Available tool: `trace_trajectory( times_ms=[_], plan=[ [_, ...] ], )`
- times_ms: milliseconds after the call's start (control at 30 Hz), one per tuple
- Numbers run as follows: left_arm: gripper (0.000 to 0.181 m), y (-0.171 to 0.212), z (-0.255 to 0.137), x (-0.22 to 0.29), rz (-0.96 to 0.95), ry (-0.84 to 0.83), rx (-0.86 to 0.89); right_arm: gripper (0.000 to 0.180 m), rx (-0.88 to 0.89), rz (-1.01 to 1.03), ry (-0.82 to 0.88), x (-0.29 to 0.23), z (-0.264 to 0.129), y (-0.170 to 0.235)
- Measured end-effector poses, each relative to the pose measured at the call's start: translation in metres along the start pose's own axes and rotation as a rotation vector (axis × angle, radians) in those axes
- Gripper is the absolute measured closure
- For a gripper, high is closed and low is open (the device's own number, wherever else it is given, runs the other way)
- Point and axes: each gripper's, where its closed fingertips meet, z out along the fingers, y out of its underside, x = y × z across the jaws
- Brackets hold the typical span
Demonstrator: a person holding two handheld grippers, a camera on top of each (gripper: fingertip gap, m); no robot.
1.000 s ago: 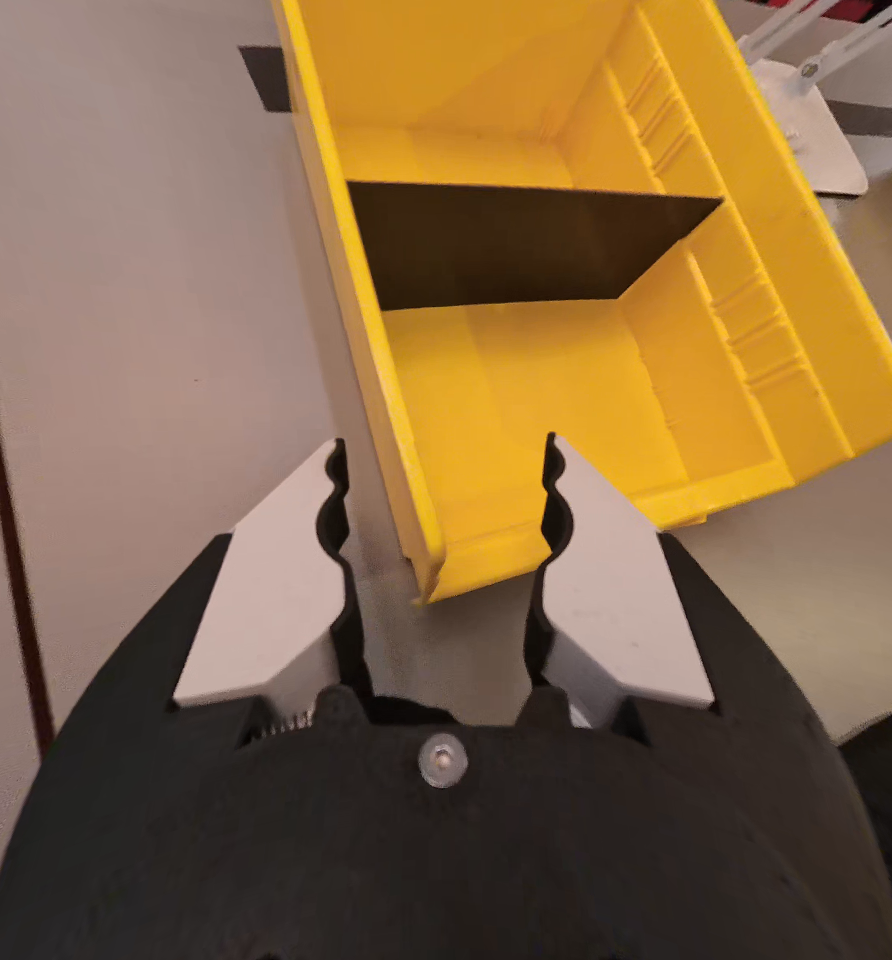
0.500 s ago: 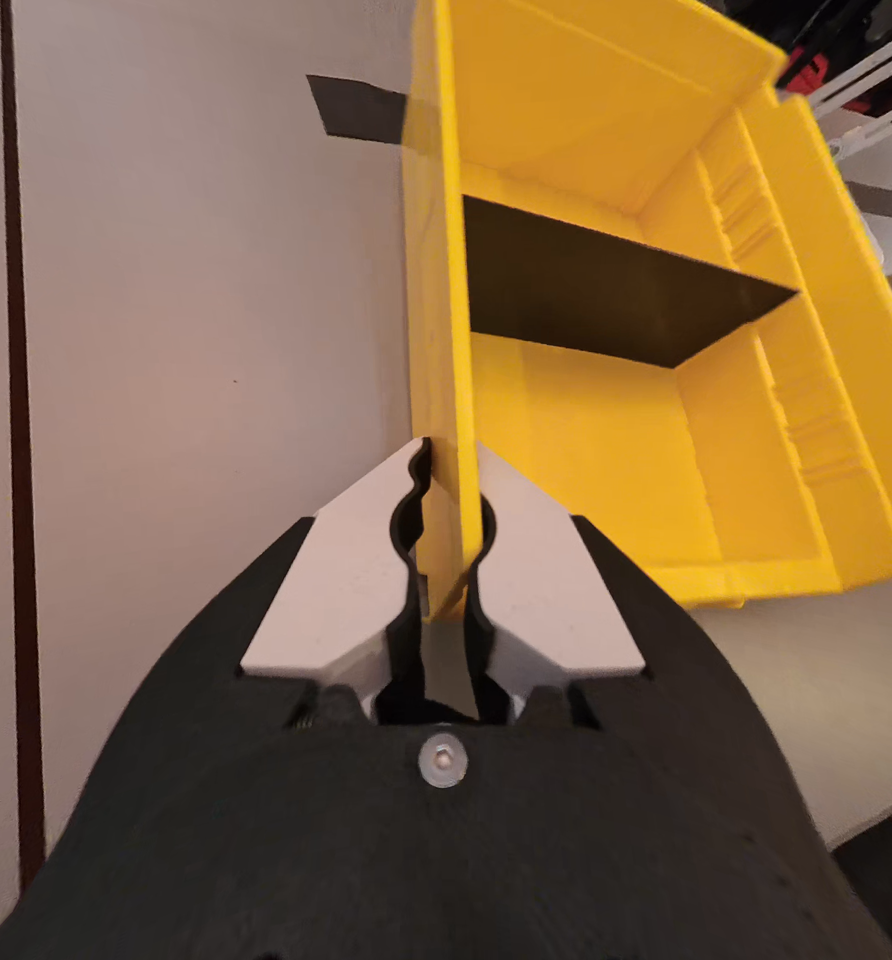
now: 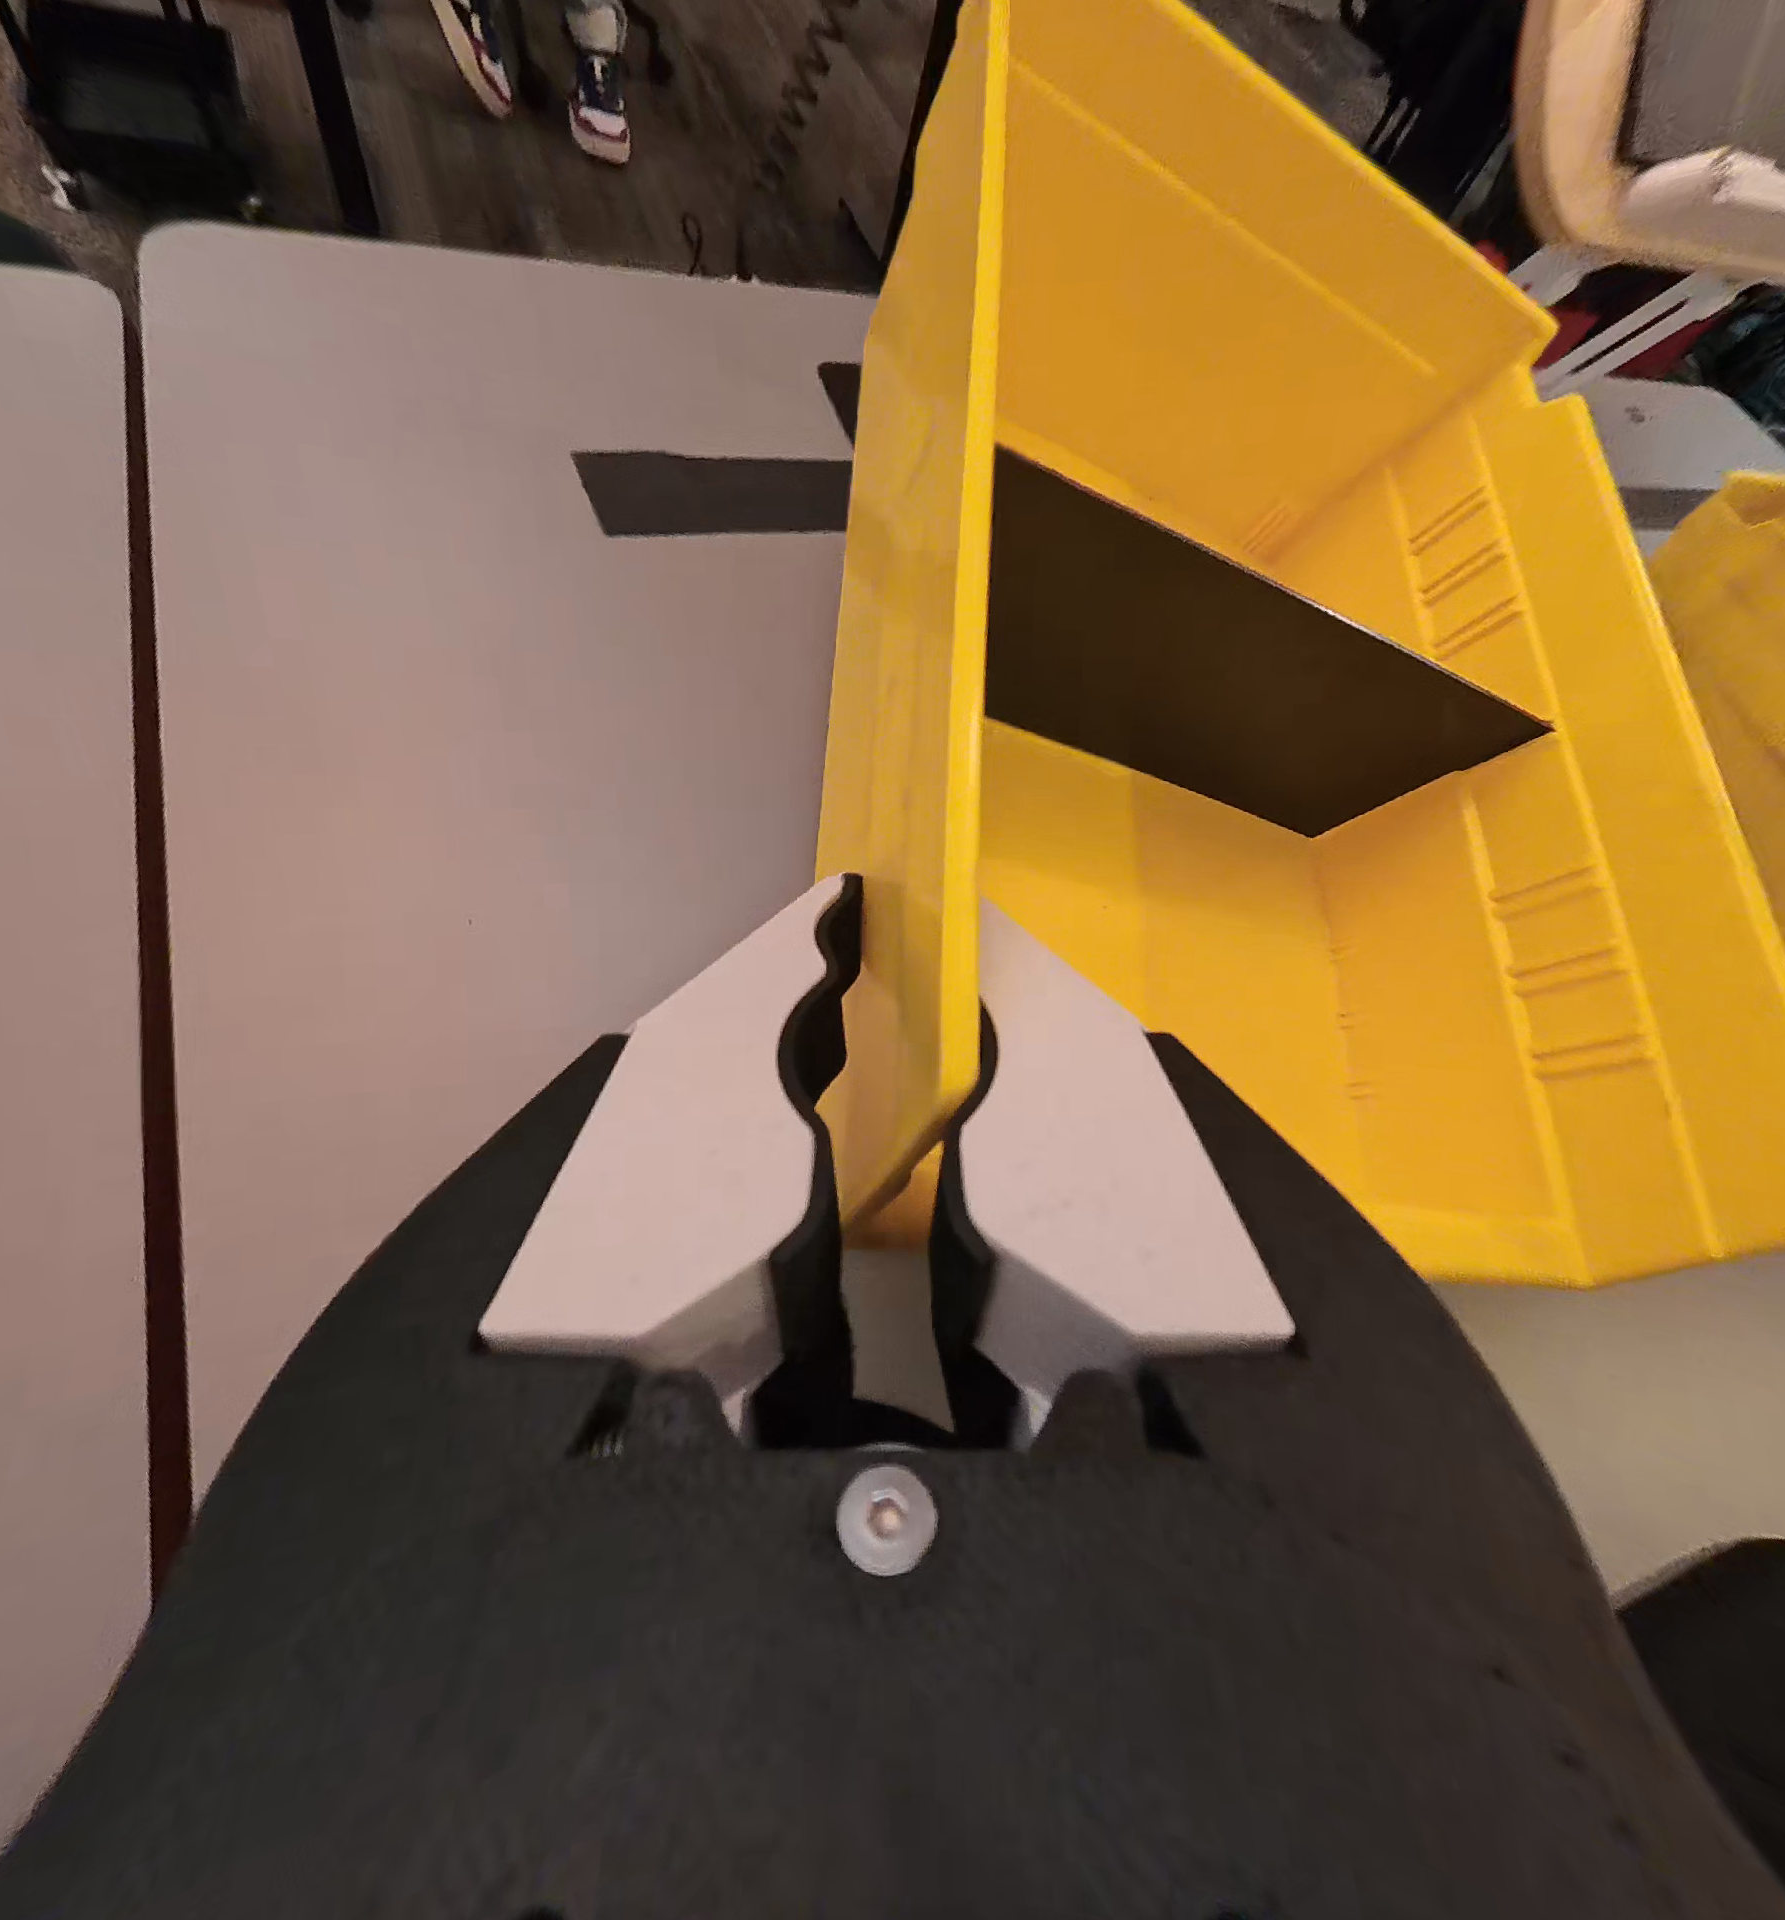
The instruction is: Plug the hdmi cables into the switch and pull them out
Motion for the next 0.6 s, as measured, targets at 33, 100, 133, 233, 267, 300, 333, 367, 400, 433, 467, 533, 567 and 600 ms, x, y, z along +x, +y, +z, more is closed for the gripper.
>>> trace_trajectory(
  times_ms=[33,100,133,233,267,300,333,367,400,433,467,533,567,600],
  plan=[
    [0.174,-0.004,-0.003,0.002,0.002,0.008,0.013,0.165,0.005,-0.004,-0.006,-0.004,0.002,-0.003],
    [0.174,-0.013,-0.009,0.006,0.010,0.020,0.037,0.165,0.003,-0.019,-0.017,-0.013,0.007,-0.008],
    [0.174,-0.017,-0.012,0.007,0.016,0.021,0.051,0.165,0.001,-0.027,-0.020,-0.017,0.008,-0.010],
    [0.174,-0.028,-0.023,0.008,0.033,0.026,0.086,0.165,0.000,-0.044,-0.033,-0.031,0.015,-0.018],
    [0.174,-0.030,-0.027,0.008,0.036,0.031,0.096,0.165,-0.001,-0.052,-0.038,-0.035,0.017,-0.020],
    [0.174,-0.033,-0.031,0.007,0.041,0.032,0.108,0.165,-0.002,-0.060,-0.043,-0.040,0.019,-0.022],
    [0.174,-0.036,-0.036,0.006,0.041,0.032,0.119,0.165,-0.002,-0.064,-0.048,-0.044,0.021,-0.025],
    [0.174,-0.039,-0.040,0.004,0.038,0.030,0.131,0.164,0.000,-0.066,-0.054,-0.049,0.024,-0.028],
    [0.174,-0.041,-0.045,0.002,0.037,0.027,0.145,0.164,0.003,-0.070,-0.060,-0.053,0.026,-0.031],
    [0.174,-0.044,-0.050,0.000,0.035,0.025,0.158,0.164,0.006,-0.075,-0.065,-0.058,0.029,-0.035],
    [0.174,-0.046,-0.055,-0.003,0.032,0.023,0.170,0.164,0.009,-0.083,-0.069,-0.064,0.033,-0.039],
    [0.173,-0.051,-0.064,-0.008,0.020,0.016,0.197,0.163,0.014,-0.092,-0.080,-0.075,0.040,-0.047],
    [0.173,-0.053,-0.069,-0.010,0.014,0.012,0.212,0.163,0.017,-0.098,-0.086,-0.080,0.043,-0.052],
    [0.173,-0.056,-0.073,-0.012,0.006,0.008,0.227,0.163,0.021,-0.102,-0.091,-0.086,0.047,-0.057]
  ],
)
